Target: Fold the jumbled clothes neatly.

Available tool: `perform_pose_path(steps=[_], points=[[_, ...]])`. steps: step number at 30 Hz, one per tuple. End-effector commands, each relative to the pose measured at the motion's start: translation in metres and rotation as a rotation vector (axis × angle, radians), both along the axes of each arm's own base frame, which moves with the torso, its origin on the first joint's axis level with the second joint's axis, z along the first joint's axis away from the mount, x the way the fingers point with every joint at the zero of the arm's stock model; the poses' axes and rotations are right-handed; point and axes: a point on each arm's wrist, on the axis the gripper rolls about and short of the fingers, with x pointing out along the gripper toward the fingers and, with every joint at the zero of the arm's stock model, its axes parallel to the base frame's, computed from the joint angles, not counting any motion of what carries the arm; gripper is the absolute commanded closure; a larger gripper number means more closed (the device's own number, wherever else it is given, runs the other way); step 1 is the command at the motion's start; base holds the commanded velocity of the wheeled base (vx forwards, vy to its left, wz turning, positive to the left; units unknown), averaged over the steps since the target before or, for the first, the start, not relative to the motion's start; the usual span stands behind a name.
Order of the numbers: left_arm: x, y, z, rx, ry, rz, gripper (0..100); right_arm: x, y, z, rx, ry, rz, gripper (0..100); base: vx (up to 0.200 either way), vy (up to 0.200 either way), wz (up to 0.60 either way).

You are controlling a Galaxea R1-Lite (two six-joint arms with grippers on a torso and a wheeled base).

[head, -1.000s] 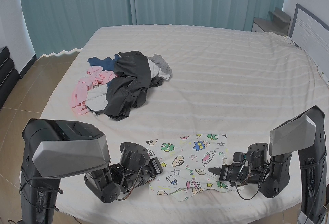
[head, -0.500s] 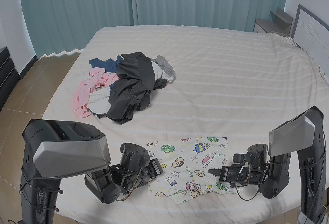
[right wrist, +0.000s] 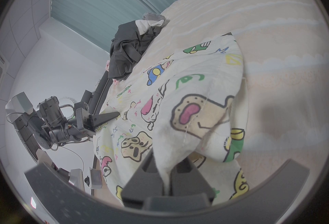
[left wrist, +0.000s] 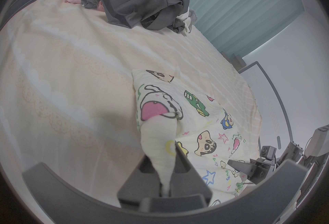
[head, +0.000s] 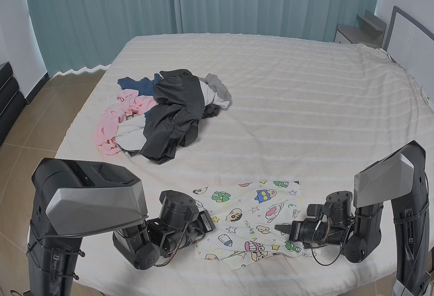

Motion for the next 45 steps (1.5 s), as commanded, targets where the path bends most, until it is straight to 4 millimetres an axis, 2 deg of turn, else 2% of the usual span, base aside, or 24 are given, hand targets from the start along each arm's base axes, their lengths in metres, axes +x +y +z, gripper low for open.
perform_pose_path(steps=[1, 3, 4, 6, 7, 13, 17, 22, 25, 27, 30, 34, 38, 39, 40, 41, 42, 43, 45], points=[[0.000, 0.000, -0.001, 0.001, 0.002, 0.000, 100, -0.001, 0.000, -0.001, -0.001, 0.004, 0.000, 100, 0.000, 0.000, 0.00], [0.000, 0.000, -0.001, 0.002, 0.003, 0.000, 100, -0.001, 0.000, -0.001, -0.002, 0.003, 0.001, 100, 0.000, 0.000, 0.00], [0.000, 0.000, -0.001, 0.003, 0.002, 0.001, 100, -0.001, 0.000, -0.001, -0.003, 0.004, 0.001, 0, 0.000, 0.000, 0.00], [0.000, -0.001, 0.000, -0.002, -0.009, 0.000, 100, -0.001, 0.000, 0.000, -0.002, 0.003, 0.001, 0, 0.000, 0.000, 0.00], [0.000, -0.001, 0.000, -0.003, -0.010, 0.000, 0, -0.001, 0.000, 0.000, -0.002, 0.003, 0.001, 0, 0.000, 0.000, 0.00], [0.000, 0.003, 0.001, -0.006, -0.025, 0.018, 0, -0.002, -0.002, 0.001, -0.014, 0.000, -0.015, 0, 0.000, 0.000, 0.00], [-0.002, 0.006, 0.006, -0.012, -0.064, 0.048, 0, 0.001, -0.007, 0.001, -0.075, -0.038, -0.084, 0, 0.000, 0.000, 0.00], [-0.007, 0.017, 0.023, -0.043, -0.163, 0.106, 0, -0.003, -0.022, 0.000, -0.192, -0.065, -0.154, 0, 0.000, 0.000, 0.00], [-0.009, 0.031, 0.030, -0.021, -0.194, 0.123, 0, -0.002, -0.029, 0.012, -0.193, -0.096, -0.184, 0, 0.000, 0.000, 0.00], [-0.009, 0.033, 0.037, -0.021, -0.213, 0.124, 0, -0.003, -0.033, 0.019, -0.188, -0.111, -0.201, 0, 0.000, 0.000, 0.00], [-0.012, 0.036, 0.055, -0.037, -0.248, 0.125, 0, -0.004, -0.041, 0.032, -0.178, -0.137, -0.227, 0, 0.000, 0.000, 0.00], [-0.020, 0.045, 0.095, -0.033, -0.343, 0.111, 0, -0.010, -0.055, 0.062, -0.152, -0.199, -0.285, 0, 0.000, 0.000, 0.00], [-0.032, 0.054, 0.137, -0.061, -0.425, 0.113, 0, -0.030, -0.064, 0.092, -0.145, -0.265, -0.336, 0, 0.000, 0.000, 0.00], [-0.033, 0.055, 0.139, -0.063, -0.428, 0.113, 0, -0.031, -0.065, 0.094, -0.145, -0.270, -0.339, 0, 0.000, 0.000, 0.00], [-0.043, 0.062, 0.161, -0.083, -0.460, 0.119, 0, -0.041, -0.068, 0.109, -0.145, -0.317, -0.371, 0, 0.000, 0.000, 0.00], [-0.050, 0.066, 0.173, -0.088, -0.469, 0.118, 0, -0.049, -0.070, 0.118, -0.146, -0.345, -0.390, 0, 0.000, 0.000, 0.00], [-0.054, 0.068, 0.178, -0.087, -0.471, 0.119, 0, -0.053, -0.071, 0.122, -0.146, -0.356, -0.397, 0, 0.000, 0.000, 0.00], [-0.066, 0.074, 0.192, -0.075, -0.470, 0.114, 0, -0.065, -0.074, 0.132, -0.154, -0.394, -0.409, 0, 0.000, 0.000, 0.00], [-0.081, 0.083, 0.205, -0.024, -0.465, 0.120, 0, -0.082, -0.078, 0.143, -0.168, -0.442, -0.417, 0, 0.000, 0.000, 0.00]])
